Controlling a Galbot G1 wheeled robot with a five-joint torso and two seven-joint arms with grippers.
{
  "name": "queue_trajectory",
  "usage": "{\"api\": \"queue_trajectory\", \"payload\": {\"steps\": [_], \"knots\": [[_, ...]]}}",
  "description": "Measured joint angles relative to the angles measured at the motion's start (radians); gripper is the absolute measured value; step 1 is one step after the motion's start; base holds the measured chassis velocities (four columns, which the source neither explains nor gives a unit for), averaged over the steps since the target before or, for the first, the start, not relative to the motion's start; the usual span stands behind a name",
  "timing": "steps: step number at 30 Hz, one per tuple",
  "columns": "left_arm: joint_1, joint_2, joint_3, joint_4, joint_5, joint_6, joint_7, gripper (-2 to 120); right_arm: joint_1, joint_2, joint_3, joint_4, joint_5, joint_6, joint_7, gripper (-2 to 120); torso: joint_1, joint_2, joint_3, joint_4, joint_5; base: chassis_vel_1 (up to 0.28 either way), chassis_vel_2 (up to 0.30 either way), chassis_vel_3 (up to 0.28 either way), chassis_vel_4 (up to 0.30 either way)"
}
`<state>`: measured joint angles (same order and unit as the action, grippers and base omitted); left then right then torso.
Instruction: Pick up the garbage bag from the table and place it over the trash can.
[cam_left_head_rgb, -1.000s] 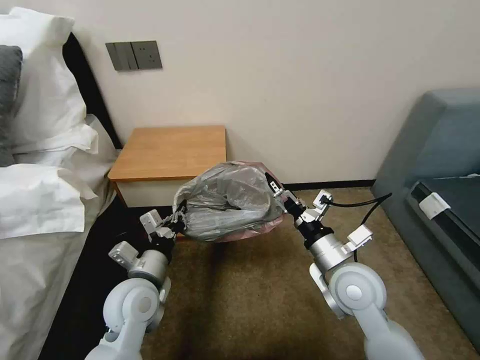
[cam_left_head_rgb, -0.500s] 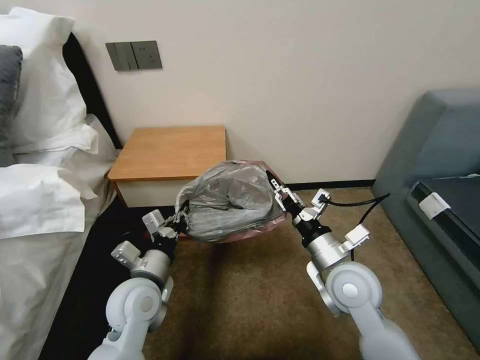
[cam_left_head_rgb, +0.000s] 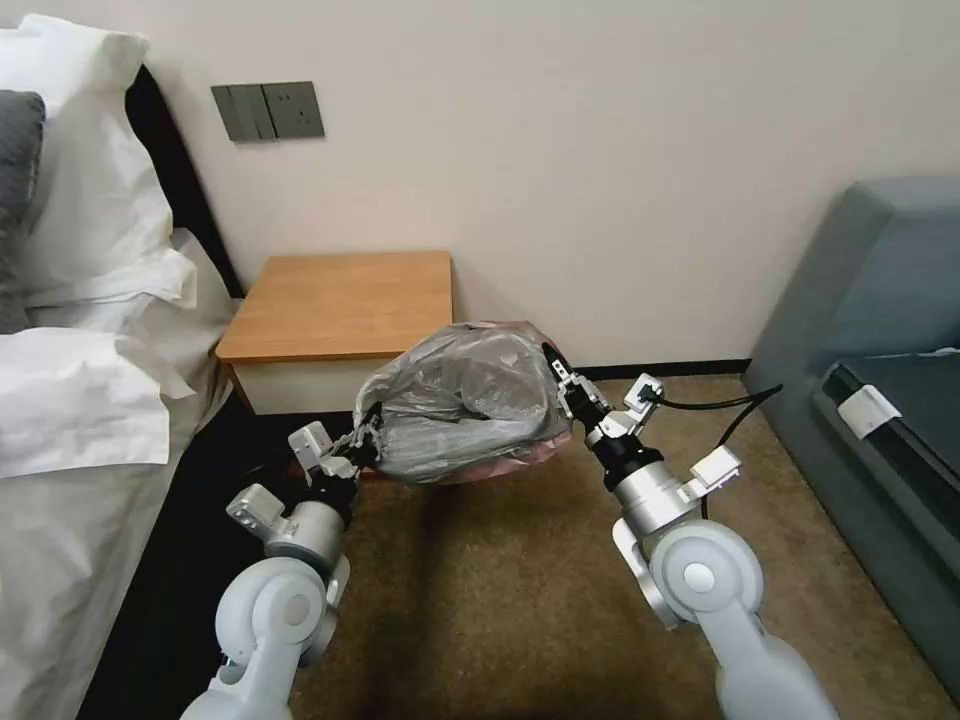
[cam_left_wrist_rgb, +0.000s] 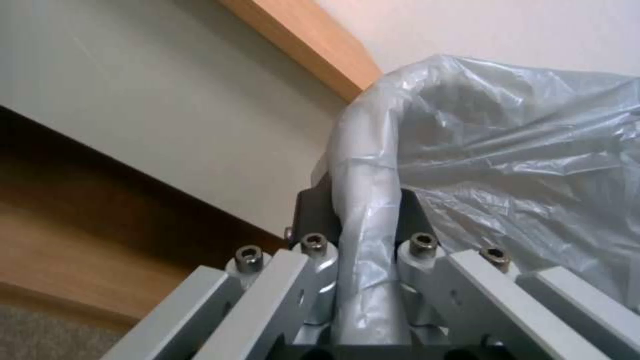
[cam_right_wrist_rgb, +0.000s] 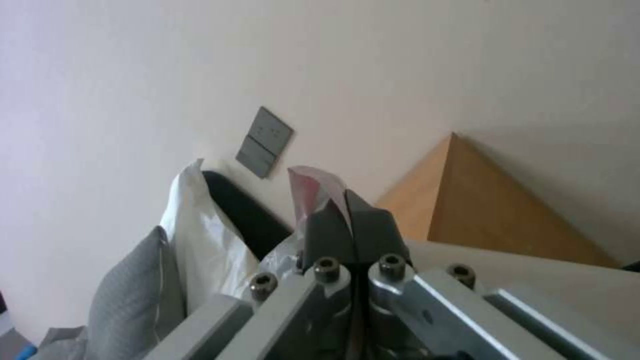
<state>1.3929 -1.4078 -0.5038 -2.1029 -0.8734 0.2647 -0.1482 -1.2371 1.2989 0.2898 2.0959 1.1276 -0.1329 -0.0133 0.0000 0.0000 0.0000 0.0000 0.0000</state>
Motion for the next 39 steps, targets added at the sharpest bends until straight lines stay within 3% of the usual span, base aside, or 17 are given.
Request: {"api": "queue_trajectory", "payload": {"steps": [13, 24, 39], "knots": [[0.010, 0.004, -0.005, -0.022, -0.054, 0.014, 0.007, 6, 0.043, -0.011, 0.042, -0.085, -0.030, 0.000, 0.015, 0, 0.000, 0.000, 0.000, 0.0000, 0.0001, 0.000, 0.000, 0.000, 0.000], [0.018, 0.006, -0.019, -0.036, -0.083, 0.034, 0.078, 6, 0.078, -0.029, 0.040, -0.159, -0.035, -0.002, -0.001, 0, 0.000, 0.000, 0.000, 0.0001, 0.0000, 0.000, 0.000, 0.000, 0.000], [0.014, 0.009, -0.024, -0.044, -0.105, 0.036, 0.082, 6, 0.087, -0.045, 0.031, -0.195, -0.053, -0.018, -0.004, 0, 0.000, 0.000, 0.000, 0.0001, 0.0000, 0.000, 0.000, 0.000, 0.000]]}}
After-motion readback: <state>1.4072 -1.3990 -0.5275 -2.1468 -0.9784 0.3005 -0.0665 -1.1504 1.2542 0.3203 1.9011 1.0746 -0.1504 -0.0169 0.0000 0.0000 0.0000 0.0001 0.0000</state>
